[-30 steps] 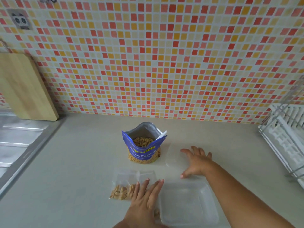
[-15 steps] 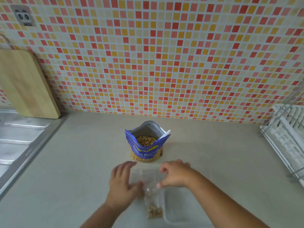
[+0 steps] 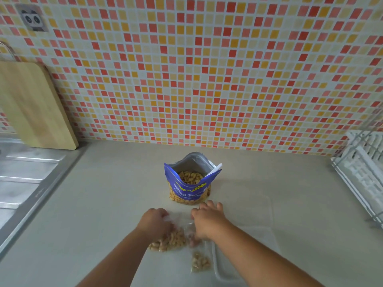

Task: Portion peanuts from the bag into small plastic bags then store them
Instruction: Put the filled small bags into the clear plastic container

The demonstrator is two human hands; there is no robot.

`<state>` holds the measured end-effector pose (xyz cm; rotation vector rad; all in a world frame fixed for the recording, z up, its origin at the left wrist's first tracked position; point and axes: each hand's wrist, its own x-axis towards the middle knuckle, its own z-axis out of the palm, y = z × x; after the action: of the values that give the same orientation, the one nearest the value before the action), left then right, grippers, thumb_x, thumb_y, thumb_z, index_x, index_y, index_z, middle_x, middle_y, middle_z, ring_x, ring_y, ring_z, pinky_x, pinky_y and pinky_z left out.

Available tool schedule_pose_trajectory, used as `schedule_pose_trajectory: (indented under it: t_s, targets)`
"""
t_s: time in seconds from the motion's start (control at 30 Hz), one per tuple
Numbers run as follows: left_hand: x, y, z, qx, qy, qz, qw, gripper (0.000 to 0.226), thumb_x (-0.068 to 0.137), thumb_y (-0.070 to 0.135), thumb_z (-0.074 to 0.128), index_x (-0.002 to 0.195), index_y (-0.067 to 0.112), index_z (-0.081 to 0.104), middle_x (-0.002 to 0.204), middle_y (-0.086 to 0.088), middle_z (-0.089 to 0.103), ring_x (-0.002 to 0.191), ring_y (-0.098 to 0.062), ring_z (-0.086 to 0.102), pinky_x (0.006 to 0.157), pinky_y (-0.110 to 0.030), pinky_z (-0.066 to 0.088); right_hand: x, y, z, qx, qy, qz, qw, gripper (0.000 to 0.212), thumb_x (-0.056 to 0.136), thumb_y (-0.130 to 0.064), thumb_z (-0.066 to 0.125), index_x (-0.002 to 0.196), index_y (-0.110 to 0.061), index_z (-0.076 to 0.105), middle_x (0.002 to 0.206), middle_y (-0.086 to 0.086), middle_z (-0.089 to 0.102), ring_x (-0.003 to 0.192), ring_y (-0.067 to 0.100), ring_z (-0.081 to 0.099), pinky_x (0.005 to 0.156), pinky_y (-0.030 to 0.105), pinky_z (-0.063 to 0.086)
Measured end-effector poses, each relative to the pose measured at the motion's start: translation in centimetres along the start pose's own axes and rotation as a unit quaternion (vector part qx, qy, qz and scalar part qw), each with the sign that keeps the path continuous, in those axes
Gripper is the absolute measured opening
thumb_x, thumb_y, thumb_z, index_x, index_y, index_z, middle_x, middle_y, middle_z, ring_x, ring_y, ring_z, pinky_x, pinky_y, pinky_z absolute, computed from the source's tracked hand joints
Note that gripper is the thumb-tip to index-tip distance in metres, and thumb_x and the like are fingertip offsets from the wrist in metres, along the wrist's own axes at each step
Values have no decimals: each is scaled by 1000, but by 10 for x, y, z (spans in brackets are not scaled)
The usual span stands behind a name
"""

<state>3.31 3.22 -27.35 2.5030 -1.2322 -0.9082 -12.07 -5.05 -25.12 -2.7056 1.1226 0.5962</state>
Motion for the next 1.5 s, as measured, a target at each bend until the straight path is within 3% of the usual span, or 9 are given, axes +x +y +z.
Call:
schedule_pose_trajectory:
  t_s: [0.1,0.27,0.4,0.67,0.9,1.03,1.17,1.3,1.5]
  targets:
    - [-4,-1,-2,-37,-3,24,999,14,78,26,67,92,23,65,82,2,56,72,-14,54,53,-15,38,3,-3,-1,32,-12,-2,999,54,75,-45,70,120,-24,50,125,2,57,122,24,42,99,43,26]
    - [-9,-8,-14,-148,-41,51,987,11,76,19,68,72,26,61,68,5,61,55,-11,55,48,-17,41,7,-2,-13,160,-7,-9,987,33,77,-40,67,107,-26,60,112,0,67,112,22,56,96,37,30]
    - [-15,-10,-30,-230,-66,79,968,8,79,17,72,80,19,64,68,4,62,54,-9,54,54,-19,43,2,1,-23,299,4,-26,954,31,77,-32,73,104,-22,65,95,-3,63,94,16,57,76,21,38]
    - [-43,33,-57,-339,-122,139,923,19,79,16,72,98,13,69,83,-2,69,70,-13,64,58,-20,50,-43,42,-66,386,17,-43,921,16,75,-23,76,87,-25,66,81,-5,61,75,7,54,66,20,41]
    - [-52,94,-1,-301,-133,115,937,14,82,13,68,79,18,56,65,1,52,36,0,47,37,-13,37,-70,90,-45,334,-16,52,941,17,76,-23,75,86,-30,63,75,-10,59,78,8,55,70,20,40]
    - [-48,107,29,-205,-111,107,966,10,80,22,65,86,22,56,82,-3,58,56,-11,53,48,-18,42,-81,95,-22,307,-7,102,946,23,80,-27,71,100,-18,70,97,0,65,92,14,60,73,19,40]
    - [-54,119,50,-154,-123,109,974,10,85,18,59,90,22,51,90,-9,57,64,-19,57,42,-13,42,-89,98,-1,257,-14,132,957,35,82,-32,66,114,-18,66,119,5,65,109,22,60,77,20,39]
    - [-60,130,66,-39,-100,159,981,22,90,22,50,111,15,51,109,-18,62,96,-33,62,68,-27,47,-96,105,11,209,-22,160,964,30,81,-27,63,111,-25,66,119,3,64,107,23,61,82,26,45]
    - [-72,125,81,129,-34,238,962,31,94,25,46,121,12,39,123,-10,49,114,-26,49,88,-36,45,-101,100,27,154,-7,171,973,32,81,-14,53,111,-20,63,114,7,64,102,28,63,77,29,46]
